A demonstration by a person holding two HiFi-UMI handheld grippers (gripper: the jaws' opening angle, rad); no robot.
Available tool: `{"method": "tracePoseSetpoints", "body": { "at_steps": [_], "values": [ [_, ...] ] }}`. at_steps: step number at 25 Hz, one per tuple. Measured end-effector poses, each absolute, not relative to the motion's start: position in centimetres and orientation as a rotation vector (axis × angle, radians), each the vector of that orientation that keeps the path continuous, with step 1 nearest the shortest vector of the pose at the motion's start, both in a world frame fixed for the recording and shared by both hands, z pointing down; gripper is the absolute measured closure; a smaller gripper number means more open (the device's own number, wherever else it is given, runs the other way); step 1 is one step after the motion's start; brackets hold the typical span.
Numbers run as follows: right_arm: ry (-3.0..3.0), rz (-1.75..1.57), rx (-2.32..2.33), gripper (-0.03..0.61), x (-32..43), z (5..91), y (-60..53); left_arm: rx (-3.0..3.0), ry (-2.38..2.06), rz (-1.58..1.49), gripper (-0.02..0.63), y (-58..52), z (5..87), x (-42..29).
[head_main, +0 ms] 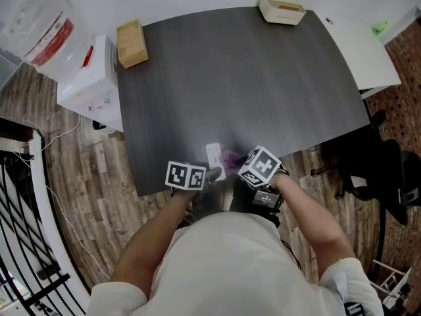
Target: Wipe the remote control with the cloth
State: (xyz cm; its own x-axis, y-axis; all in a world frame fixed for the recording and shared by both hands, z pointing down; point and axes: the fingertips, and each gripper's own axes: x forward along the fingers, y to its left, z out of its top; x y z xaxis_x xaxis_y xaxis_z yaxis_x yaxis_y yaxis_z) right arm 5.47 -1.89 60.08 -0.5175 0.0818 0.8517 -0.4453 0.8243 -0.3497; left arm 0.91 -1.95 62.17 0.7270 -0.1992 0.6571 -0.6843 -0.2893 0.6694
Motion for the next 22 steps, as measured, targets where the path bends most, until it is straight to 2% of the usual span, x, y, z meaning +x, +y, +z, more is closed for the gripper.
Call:
{"method": "tracePoseSetpoints", "body": {
  "at_steps": [15, 22],
  "values": [
    [-2.054, 0.606, -0.099, 0.506, 5.4, 59.0, 6.1, 1.803, -0.677, 0.394, 0.383, -3.5, 61.2, 1.7],
    [-2.059, 0.746, 0.265, 0.506, 7.2, 59.2, 0.6, 1.94, -0.536, 0.544, 0.383, -2.1, 60.2, 0.5]
  ]
}}
